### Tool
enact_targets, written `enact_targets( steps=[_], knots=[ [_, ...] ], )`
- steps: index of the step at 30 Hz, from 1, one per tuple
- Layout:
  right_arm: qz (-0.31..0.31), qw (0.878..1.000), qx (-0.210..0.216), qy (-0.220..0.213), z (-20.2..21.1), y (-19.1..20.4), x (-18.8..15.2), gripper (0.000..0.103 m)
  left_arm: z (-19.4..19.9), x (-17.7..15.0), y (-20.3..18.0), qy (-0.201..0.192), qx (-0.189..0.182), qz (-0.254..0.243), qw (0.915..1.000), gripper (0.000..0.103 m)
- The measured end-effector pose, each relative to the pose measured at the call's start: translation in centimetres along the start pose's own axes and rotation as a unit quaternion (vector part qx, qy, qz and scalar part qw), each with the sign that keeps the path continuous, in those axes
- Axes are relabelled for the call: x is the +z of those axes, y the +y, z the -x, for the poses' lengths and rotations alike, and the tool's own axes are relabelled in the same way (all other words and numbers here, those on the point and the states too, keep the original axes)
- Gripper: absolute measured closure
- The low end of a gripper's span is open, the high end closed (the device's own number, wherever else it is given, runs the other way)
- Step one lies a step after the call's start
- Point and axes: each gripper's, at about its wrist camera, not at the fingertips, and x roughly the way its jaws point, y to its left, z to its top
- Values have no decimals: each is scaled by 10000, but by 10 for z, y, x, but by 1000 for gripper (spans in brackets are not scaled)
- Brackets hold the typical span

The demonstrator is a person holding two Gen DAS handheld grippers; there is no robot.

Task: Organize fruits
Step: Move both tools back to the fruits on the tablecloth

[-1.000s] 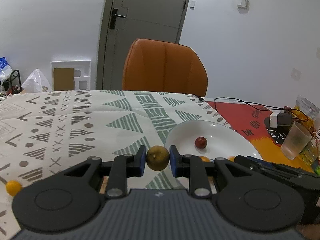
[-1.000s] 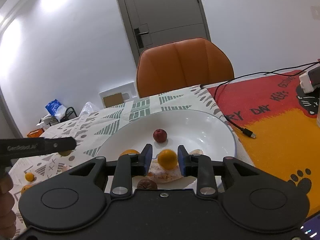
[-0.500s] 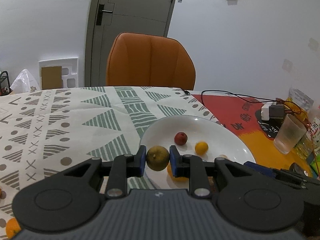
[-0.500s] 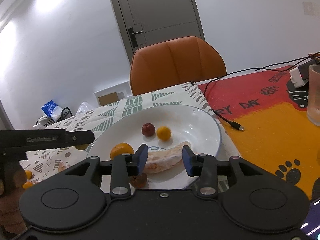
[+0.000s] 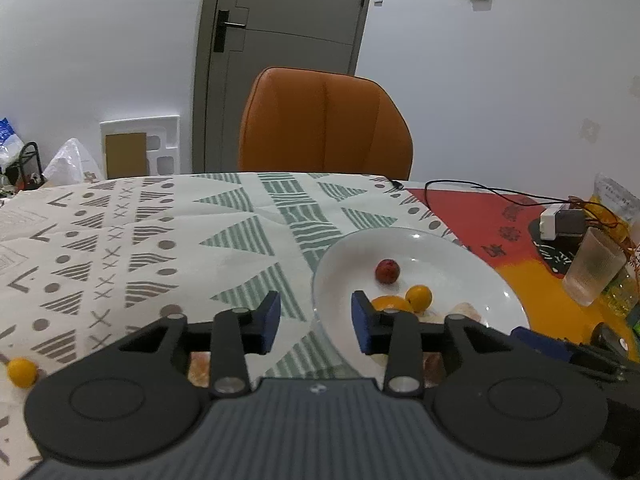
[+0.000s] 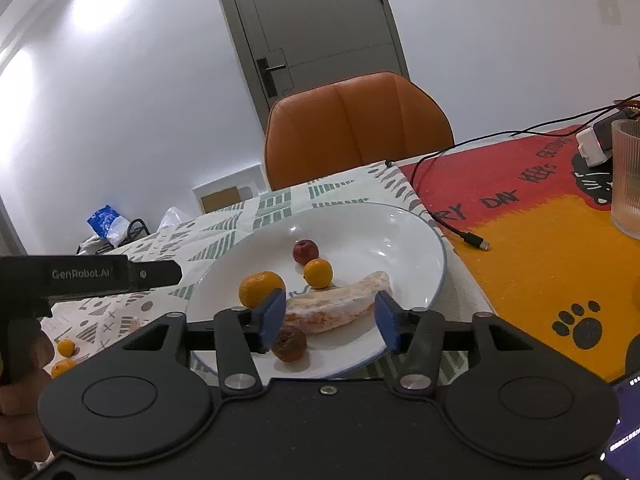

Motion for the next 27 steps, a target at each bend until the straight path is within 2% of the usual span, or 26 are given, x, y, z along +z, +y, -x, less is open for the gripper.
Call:
enact_targets(
  steps=[5, 11, 12, 19, 27],
  knots=[
    [-6, 10000, 5, -40, 6, 4, -1, 47, 11, -3, 4, -55, 112, -24, 9999, 47],
    [-19, 9999, 0, -140, 13, 8, -2, 29, 26, -5, 9, -200, 437, -29, 9988, 22],
    [-28, 9999, 4, -142, 14, 8, -1, 25, 28, -5, 11, -213, 484, -29, 9986, 20],
    [-68, 9996, 68, -262, 23, 15, -2, 8, 45, -11, 20, -285, 742, -63, 9968, 14],
    [88, 9991, 264, -327, 31, 33, -5, 0, 64, -19, 32, -361, 961, -40, 9947, 11]
  ],
)
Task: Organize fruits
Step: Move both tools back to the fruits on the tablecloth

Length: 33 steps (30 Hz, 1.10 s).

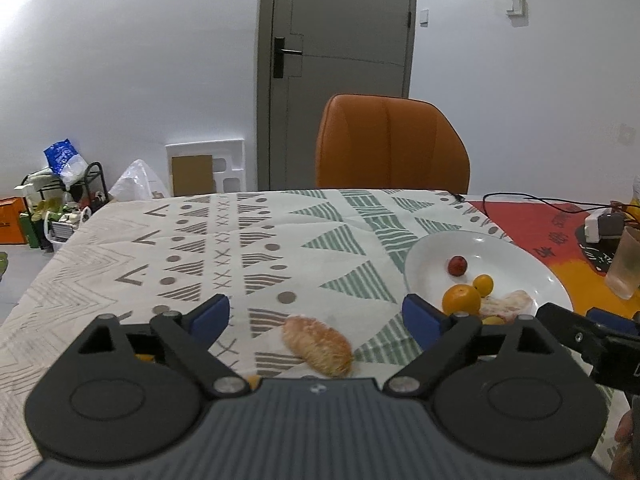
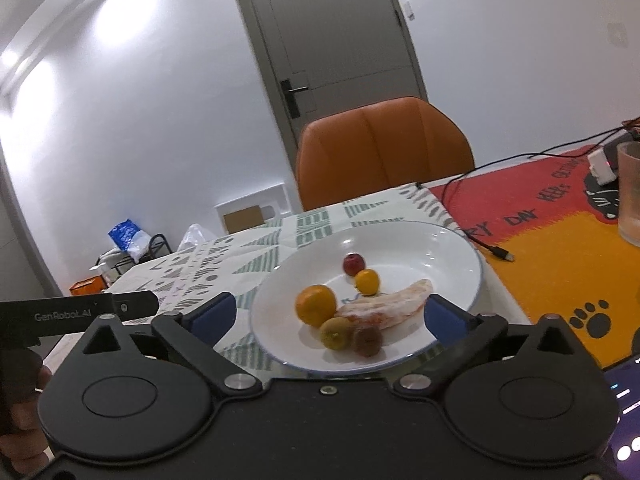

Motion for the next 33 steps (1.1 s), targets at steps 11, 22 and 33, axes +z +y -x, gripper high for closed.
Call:
enact_targets(
  steps=[11, 22, 33],
  knots=[
    [136, 9997, 202, 56, -2, 24, -4, 0, 13, -6, 23, -36, 227, 122, 9997, 10],
    [276, 9989, 338, 192, -9, 43, -9, 0, 17, -13, 50, -34, 420, 379, 9984, 10],
    [407, 9974, 439, 393, -25, 58, -17, 0, 10, -26, 74, 106, 523, 604, 9967, 10]
  ],
)
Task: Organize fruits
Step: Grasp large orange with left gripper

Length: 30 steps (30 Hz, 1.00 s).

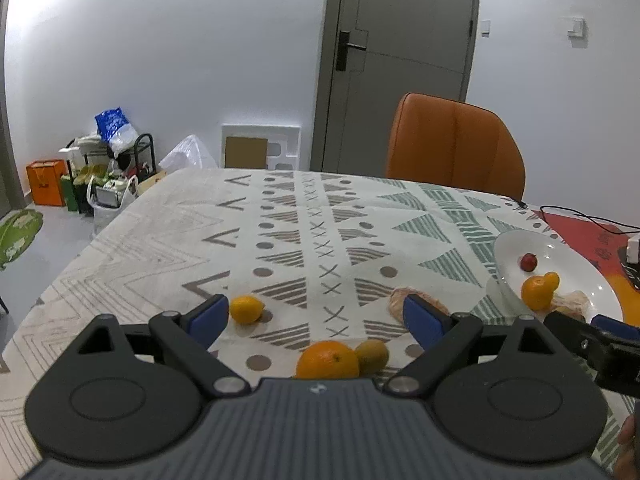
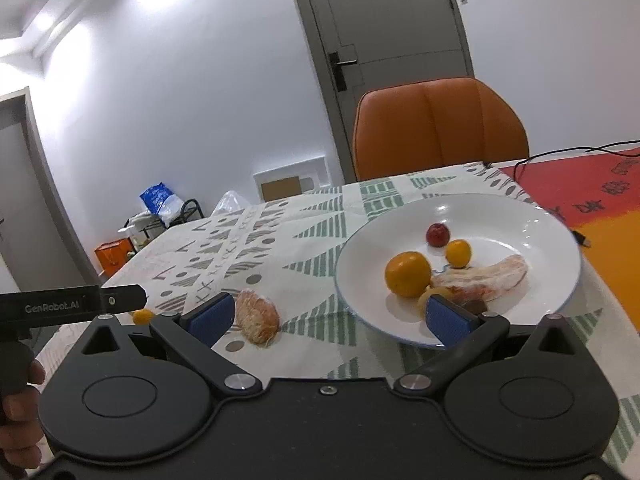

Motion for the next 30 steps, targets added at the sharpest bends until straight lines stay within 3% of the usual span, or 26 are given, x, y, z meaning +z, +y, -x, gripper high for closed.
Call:
enact_targets(
  steps=[18, 21, 27, 28, 30],
  knots=[
    [277, 9995, 62, 151, -18, 17, -6, 0, -18, -22, 11, 296, -195, 225, 9991, 15],
    [330, 9993, 96, 125, -20, 20, -6, 0, -22, -25, 12, 364, -242, 276, 9987, 23],
    [470, 9987, 169, 130, -28, 30, -5, 0, -30, -31, 16, 563, -430, 425, 9966, 52],
    [490, 9985, 188, 139, -29, 32, -4, 0, -29, -31, 17, 539, -471, 420, 9966, 61],
    [534, 9982, 223, 155, -32, 36, -3, 1, -30, -30, 18, 538, -472, 428, 9965, 63]
  ],
)
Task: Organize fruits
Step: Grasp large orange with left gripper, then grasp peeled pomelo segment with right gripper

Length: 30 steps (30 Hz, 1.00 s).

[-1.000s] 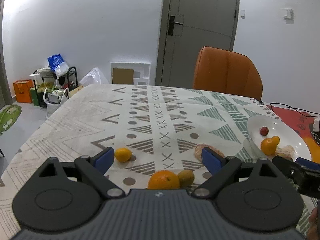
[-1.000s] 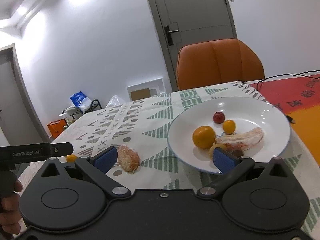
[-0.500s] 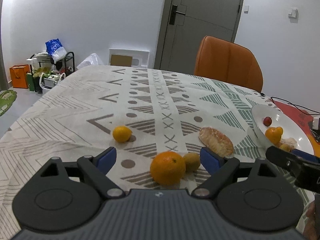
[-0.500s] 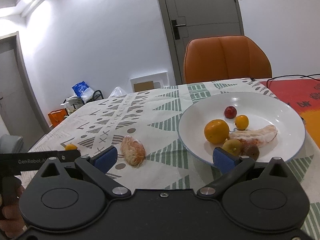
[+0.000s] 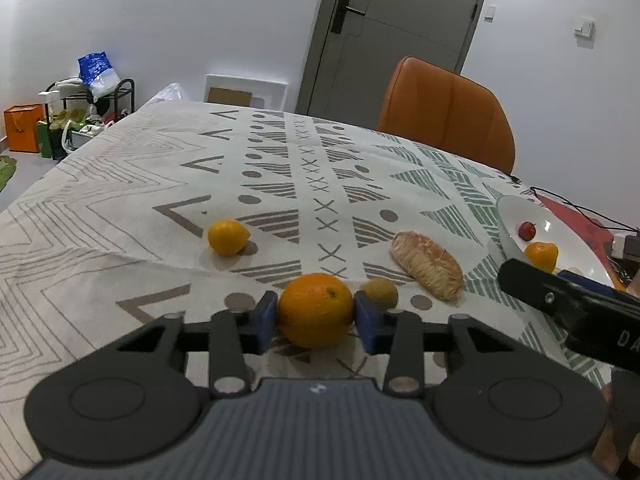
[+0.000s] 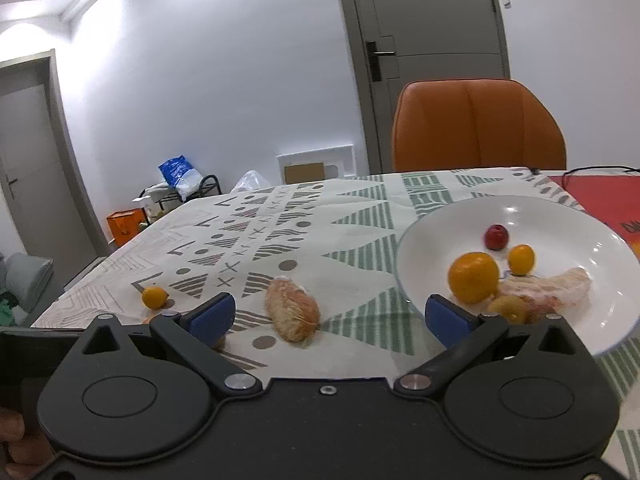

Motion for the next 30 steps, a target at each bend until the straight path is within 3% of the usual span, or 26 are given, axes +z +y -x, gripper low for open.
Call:
enact_targets(
  steps=[15, 23, 30],
  knots=[
    [239, 9994, 259, -46, -21, 24, 9, 3, 3, 13, 31, -111, 209, 305, 9993, 63],
    [307, 9989, 334, 154, -37, 30, 9, 4, 2, 15, 47, -118, 345, 438, 9984, 63],
    [275, 9974, 431, 504, -57, 30, 6, 12, 2, 17, 53, -166, 442, 514, 9976, 63]
  ],
)
